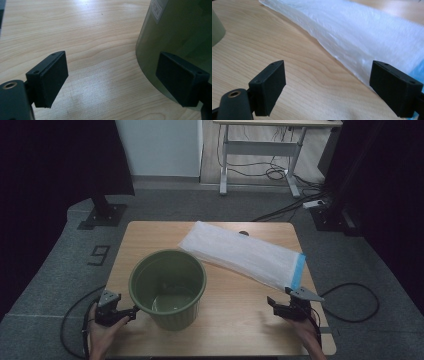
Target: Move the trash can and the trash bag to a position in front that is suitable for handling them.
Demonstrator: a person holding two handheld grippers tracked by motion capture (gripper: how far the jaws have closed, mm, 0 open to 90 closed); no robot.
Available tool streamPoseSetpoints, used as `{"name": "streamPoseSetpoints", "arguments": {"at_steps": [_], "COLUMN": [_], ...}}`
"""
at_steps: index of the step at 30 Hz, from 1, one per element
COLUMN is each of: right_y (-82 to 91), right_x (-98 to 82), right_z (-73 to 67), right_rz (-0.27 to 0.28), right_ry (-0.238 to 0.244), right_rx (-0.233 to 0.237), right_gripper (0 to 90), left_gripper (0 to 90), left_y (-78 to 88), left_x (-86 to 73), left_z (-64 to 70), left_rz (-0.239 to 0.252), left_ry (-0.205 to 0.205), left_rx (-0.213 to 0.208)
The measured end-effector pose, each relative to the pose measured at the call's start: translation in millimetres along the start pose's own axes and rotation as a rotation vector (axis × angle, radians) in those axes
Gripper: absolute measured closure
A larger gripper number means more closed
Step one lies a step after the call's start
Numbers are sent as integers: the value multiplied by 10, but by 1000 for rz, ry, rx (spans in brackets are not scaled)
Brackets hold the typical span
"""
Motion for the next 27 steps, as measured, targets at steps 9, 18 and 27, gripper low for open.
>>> {"name": "streamPoseSetpoints", "arguments": {"at_steps": [9,18,27], "right_y": [49,110,101], "right_x": [-35,18,44], "right_z": [23,156,148], "right_rz": [-14,39,48], "right_ry": [16,-11,-2], "right_rx": [-20,-67,-50], "right_gripper": [144,162,171], "left_gripper": [103,111,110], "left_y": [88,309,522], "left_x": [-40,-177,-61], "left_z": [4,65,364], "left_rz": [20,18,62], "left_ry": [5,-37,-120], "left_rx": [-18,-87,-254]}}
Point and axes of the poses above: each handheld gripper's, and its own axes: y roughly backward along the jaws, x roughly out of its top, z roughly to its right, the point moved 7 cm from there along -y, roughly forward along the jaws, and after that the axes turned 11 degrees about x, right-handed, at the moved point
